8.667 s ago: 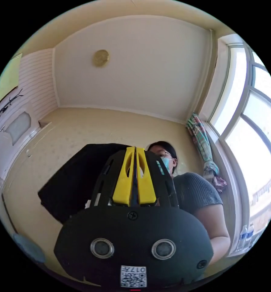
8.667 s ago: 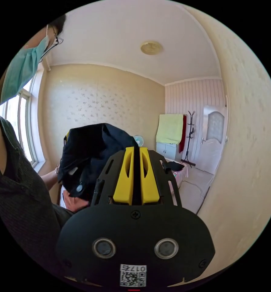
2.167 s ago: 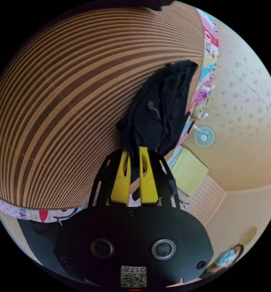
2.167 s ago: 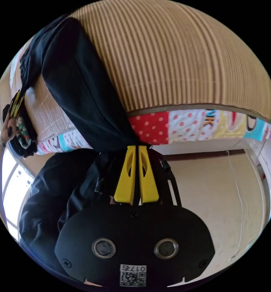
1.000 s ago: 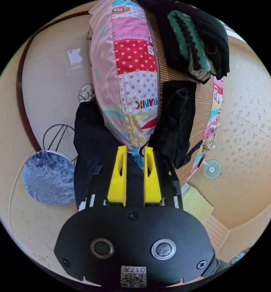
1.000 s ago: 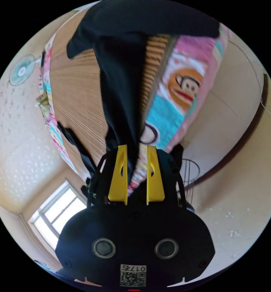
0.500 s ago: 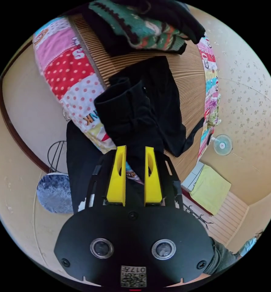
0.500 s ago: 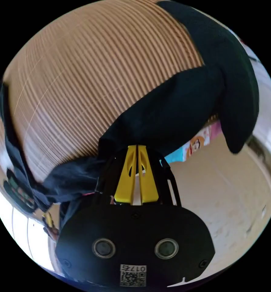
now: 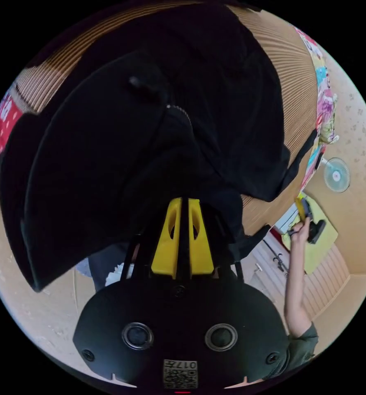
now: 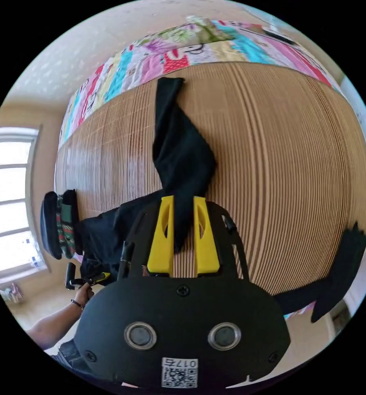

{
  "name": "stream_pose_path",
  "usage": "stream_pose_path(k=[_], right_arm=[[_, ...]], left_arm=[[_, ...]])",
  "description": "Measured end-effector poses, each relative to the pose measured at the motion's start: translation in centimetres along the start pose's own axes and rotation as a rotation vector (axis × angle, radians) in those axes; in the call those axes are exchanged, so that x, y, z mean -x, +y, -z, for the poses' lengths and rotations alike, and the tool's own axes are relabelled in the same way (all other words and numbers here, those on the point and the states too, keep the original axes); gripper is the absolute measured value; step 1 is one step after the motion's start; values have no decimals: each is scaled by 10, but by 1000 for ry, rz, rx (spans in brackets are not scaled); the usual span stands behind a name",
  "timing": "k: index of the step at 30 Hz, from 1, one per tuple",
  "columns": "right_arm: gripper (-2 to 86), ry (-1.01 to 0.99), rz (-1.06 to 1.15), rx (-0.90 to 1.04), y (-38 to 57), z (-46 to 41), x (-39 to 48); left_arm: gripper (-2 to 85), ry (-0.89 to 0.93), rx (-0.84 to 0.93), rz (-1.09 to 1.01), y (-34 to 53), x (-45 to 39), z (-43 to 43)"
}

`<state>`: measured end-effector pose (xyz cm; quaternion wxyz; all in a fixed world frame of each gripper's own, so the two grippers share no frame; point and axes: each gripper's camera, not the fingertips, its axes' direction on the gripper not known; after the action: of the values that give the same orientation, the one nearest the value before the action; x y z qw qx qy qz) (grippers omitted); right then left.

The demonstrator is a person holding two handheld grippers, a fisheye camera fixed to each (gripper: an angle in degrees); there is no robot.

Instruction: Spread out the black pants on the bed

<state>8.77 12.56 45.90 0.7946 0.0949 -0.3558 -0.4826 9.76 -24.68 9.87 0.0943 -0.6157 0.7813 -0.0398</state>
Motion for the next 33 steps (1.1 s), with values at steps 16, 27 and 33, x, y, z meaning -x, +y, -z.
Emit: stream_pose_path(k=[16,27,33], right_arm=[[29,-261,24,171,-78,-11,-24],[20,-736,-814,-341,192,48,-345],[24,-952,-1232,-494,343,-22,-367]], left_arm=[[3,31,-64,5,-15,11,-9],[18,-47,-58,-107,-8,-17,-16],[48,67,-145,-21,28,0,-20]])
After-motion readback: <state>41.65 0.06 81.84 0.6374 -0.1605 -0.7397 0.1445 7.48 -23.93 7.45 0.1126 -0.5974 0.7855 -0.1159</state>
